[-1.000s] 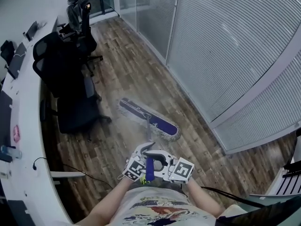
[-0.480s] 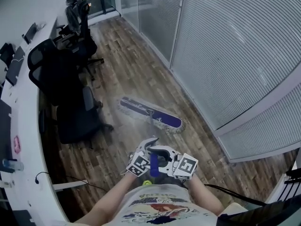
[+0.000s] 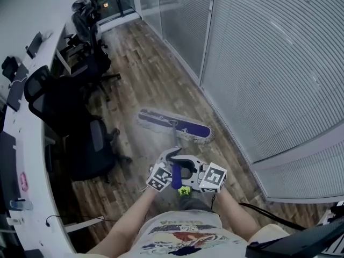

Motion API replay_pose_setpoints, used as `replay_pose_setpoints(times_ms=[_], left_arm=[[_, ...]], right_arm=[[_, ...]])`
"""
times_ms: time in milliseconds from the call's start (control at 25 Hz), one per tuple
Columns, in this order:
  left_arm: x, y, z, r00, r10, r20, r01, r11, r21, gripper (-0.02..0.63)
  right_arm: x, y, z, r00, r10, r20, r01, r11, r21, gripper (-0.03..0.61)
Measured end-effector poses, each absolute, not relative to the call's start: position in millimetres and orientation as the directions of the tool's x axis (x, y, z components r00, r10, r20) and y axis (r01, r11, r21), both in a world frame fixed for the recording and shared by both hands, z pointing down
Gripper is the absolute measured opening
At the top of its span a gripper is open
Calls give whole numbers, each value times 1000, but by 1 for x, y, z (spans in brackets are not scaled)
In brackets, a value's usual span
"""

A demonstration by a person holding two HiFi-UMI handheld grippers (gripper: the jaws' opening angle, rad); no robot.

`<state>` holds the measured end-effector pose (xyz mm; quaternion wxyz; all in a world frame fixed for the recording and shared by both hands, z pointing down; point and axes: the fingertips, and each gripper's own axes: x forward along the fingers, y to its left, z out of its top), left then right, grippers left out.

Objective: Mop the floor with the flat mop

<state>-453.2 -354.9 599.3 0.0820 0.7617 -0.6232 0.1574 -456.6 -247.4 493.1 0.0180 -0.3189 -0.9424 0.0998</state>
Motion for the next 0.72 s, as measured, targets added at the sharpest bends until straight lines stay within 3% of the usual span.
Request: replay_pose_setpoints(times_ms=[240, 440, 720], left_arm=[[-511, -443, 615, 165, -908, 386, -966, -227, -123, 143], [-544, -468, 615, 140, -917, 373, -981, -180, -75, 144], [-514, -455, 609, 147, -910, 388, -976, -197, -91, 144]], right_arm=[[-510, -338, 507, -796, 605, -28, 595, 772, -222, 258], [-542, -367, 504, -797, 603, -38, 595, 773, -222, 258], [-513, -354, 498, -802, 597, -20, 584, 777, -236, 258]])
